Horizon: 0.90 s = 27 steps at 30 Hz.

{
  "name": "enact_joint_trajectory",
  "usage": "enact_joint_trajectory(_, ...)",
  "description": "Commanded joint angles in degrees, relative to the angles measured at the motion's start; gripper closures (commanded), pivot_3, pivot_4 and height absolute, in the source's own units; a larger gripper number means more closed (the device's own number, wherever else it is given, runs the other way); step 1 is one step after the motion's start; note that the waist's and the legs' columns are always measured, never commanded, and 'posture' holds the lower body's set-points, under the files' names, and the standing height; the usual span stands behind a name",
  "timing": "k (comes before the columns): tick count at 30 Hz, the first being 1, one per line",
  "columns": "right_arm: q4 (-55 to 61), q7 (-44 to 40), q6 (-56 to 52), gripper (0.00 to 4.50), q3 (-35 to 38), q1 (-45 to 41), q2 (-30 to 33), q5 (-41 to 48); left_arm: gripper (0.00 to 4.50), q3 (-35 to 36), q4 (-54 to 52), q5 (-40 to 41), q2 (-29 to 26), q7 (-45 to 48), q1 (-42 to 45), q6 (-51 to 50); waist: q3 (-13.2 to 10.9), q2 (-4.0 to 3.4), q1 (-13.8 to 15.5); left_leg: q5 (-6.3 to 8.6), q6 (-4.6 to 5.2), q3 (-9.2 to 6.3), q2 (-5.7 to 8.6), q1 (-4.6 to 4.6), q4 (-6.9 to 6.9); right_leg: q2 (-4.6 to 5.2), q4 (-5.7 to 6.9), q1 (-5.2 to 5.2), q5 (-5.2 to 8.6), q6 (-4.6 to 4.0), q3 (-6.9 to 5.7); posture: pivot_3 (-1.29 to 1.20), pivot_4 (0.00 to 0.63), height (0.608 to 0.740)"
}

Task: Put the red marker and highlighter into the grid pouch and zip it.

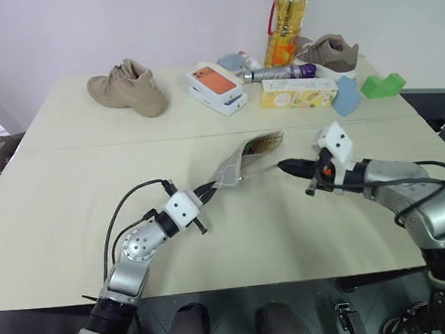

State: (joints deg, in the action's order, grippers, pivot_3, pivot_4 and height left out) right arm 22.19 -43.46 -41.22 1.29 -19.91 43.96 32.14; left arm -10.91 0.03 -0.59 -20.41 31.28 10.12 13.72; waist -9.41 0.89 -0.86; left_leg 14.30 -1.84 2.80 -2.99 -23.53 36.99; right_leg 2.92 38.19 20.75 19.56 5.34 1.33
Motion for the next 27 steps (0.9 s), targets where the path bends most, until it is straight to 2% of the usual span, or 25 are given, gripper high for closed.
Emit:
enact_joint_trajectory(1,6.99,-0.3,-2.49,4.46,1.55,-0.11,-0.44,4.34,4.5,-0.23,-0.41,0.29,-0.08,0.96,0.36,-0.59,0.0,0.0,-0.16,0.0,0.0,0.0,-0.02,0.0,0.0,0.0,0.0,0.0,0.0,0.0,0.0,0.0,0.15,0.74)
enact_joint_trajectory(9,9.16,2.21,-5.1,4.46,0.9,-0.88,-2.17,5.18,4.5,-1.65,-0.67,1.12,-1.42,5.41,-0.72,-0.4,0.0,0.0,0.08,0.01,0.01,0.0,0.0,0.0,0.0,0.12,-0.04,0.0,-0.01,-0.03,-0.01,0.0,0.15,0.74)
enact_joint_trajectory(13,3.4,4.3,-2.91,4.46,2.2,-1.22,-0.89,0.47,4.5,-1.71,-1.26,2.19,-3.04,8.32,-2.78,-0.17,0.0,0.0,0.0,0.01,0.01,0.01,0.0,0.0,-0.01,0.19,-0.04,0.0,-0.01,-0.03,-0.03,0.0,0.15,0.74)
enact_joint_trajectory(18,-1.24,4.93,-1.64,4.46,5.32,-2.38,-0.82,-0.23,4.5,-1.82,-1.16,1.87,-4.69,10.19,-4.48,0.89,-0.01,0.0,0.05,0.02,0.02,0.04,0.06,0.0,-0.03,0.3,-0.05,0.01,-0.01,-0.04,-0.05,0.0,0.15,0.74)
enact_joint_trajectory(27,-10.7,7.86,-1.24,4.46,3.25,-2.36,2.82,-8.79,4.5,-1.16,-2.77,2.7,-6.66,11.87,-7.48,1.68,-0.01,-0.02,-0.01,0.04,0.06,0.09,0.08,0.0,-0.05,0.39,-0.09,0.02,0.0,-0.05,-0.05,0.0,0.15,0.74)
